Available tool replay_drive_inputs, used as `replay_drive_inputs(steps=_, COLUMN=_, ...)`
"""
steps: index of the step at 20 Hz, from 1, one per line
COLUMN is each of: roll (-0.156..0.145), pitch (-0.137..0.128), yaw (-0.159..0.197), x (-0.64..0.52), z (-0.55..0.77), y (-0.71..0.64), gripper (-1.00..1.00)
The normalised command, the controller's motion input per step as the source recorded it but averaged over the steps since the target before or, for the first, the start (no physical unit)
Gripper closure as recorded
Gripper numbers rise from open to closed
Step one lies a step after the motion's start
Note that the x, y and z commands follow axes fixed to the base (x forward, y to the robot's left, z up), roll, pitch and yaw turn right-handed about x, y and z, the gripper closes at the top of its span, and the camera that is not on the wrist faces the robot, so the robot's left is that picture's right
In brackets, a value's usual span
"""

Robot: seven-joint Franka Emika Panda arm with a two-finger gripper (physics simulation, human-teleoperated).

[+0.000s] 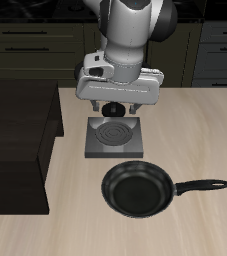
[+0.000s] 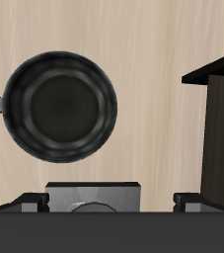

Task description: Place the frypan on the flat stove

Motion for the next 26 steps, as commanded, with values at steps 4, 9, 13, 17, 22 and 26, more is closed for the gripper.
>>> replay_drive_inputs(steps=4, roll=-0.012, pitch=-0.004, yaw=0.0, x=0.1, z=0.01, y=-0.01, gripper=-1.0)
replay_drive_inputs(steps=9, roll=-0.009, pitch=-0.007, yaw=-0.008, x=0.19, z=0.06, y=-0.08, gripper=-1.0)
replay_drive_inputs(steps=13, roll=-0.023, pitch=-0.007, yaw=0.003, x=0.13, z=0.05, y=-0.1, gripper=-1.0)
replay_drive_inputs(steps=17, roll=-0.015, pitch=-0.016, yaw=0.036, x=0.24, z=0.04, y=-0.05, gripper=-1.0)
replay_drive_inputs(steps=22, roll=0.002, pitch=0.017, yaw=0.016, x=0.15, z=-0.07, y=-0.02, gripper=-1.0)
replay_drive_inputs(steps=26, roll=0.016, pitch=-0.006, yaw=0.028, x=0.06, z=-0.04, y=0.08, gripper=-1.0)
